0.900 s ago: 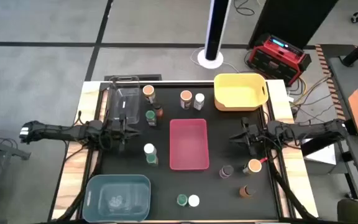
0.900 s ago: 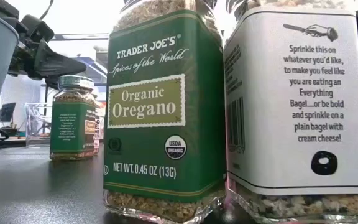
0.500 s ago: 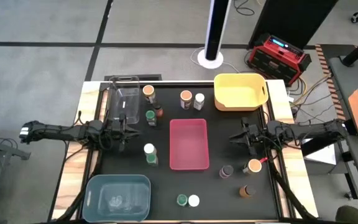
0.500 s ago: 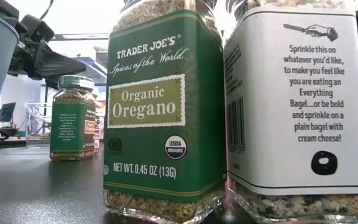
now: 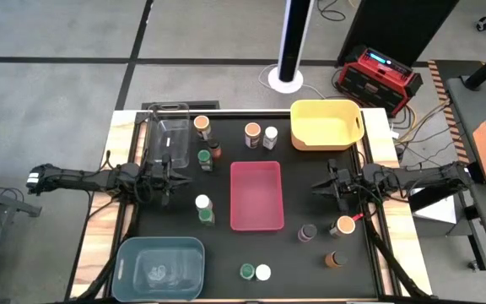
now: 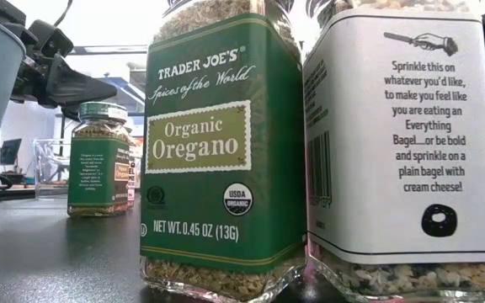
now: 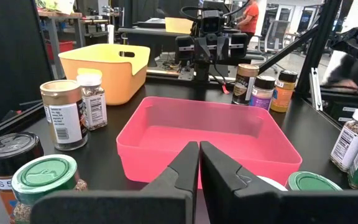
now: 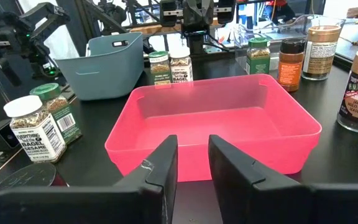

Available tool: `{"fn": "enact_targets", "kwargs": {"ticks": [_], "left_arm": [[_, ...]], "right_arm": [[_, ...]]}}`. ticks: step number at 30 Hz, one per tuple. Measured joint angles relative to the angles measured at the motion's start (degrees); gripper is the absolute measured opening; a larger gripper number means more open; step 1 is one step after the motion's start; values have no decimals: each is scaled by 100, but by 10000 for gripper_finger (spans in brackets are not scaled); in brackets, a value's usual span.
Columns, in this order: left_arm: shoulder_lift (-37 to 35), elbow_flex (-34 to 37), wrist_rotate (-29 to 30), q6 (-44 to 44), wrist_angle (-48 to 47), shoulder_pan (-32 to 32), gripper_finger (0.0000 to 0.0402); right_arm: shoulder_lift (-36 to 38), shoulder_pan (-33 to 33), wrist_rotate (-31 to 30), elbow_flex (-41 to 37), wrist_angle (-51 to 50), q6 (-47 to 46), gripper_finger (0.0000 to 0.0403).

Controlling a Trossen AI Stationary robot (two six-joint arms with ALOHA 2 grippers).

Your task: Sort spices by type

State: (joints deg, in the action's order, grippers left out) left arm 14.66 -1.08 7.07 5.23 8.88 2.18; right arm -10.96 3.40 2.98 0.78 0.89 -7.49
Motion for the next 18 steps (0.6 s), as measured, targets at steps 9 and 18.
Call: {"fn": "enact_targets", "kwargs": {"ticks": [9, 18], "left_arm": [[1, 0, 2, 0, 0, 1, 0], [1, 0, 2, 0, 0, 1, 0]], "right_arm": [[0, -2, -1, -1, 0, 0, 61], [0, 0, 0, 0, 0, 0, 63]]}}
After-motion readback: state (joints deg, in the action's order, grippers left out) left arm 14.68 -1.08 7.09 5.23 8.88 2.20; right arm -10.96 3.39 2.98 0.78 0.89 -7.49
